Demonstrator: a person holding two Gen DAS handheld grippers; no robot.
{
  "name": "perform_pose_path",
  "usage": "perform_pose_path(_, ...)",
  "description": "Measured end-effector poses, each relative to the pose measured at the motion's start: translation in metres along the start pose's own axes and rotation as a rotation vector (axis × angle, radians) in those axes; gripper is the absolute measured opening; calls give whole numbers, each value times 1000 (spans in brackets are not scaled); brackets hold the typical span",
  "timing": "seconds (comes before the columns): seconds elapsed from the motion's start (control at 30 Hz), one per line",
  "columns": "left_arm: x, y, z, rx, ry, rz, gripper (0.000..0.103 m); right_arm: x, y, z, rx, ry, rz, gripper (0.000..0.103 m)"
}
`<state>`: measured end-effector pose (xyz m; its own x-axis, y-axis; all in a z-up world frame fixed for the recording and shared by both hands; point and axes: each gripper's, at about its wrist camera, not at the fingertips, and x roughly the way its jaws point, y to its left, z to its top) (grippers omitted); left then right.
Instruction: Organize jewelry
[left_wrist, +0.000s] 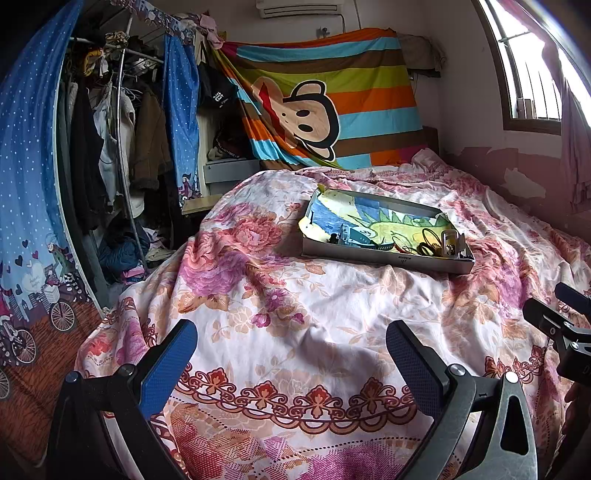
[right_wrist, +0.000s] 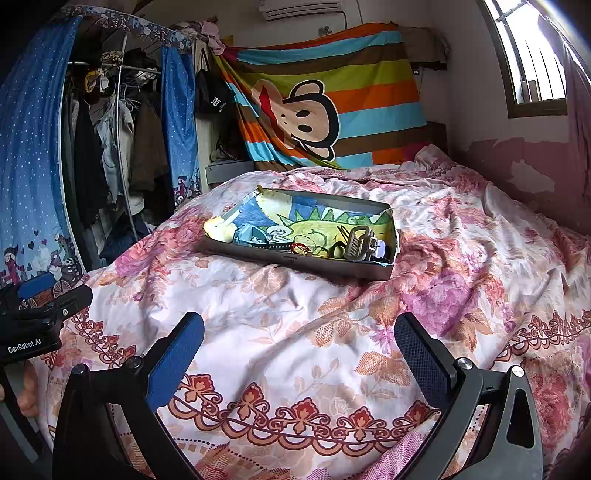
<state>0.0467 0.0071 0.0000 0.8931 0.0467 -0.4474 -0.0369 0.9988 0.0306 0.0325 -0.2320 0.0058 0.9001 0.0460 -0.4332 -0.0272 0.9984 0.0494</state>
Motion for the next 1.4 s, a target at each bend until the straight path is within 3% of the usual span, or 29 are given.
perform_pose_path(1.4,-2,1,2,-5,-7,8,103,0,1,0,-1,0,-1,101)
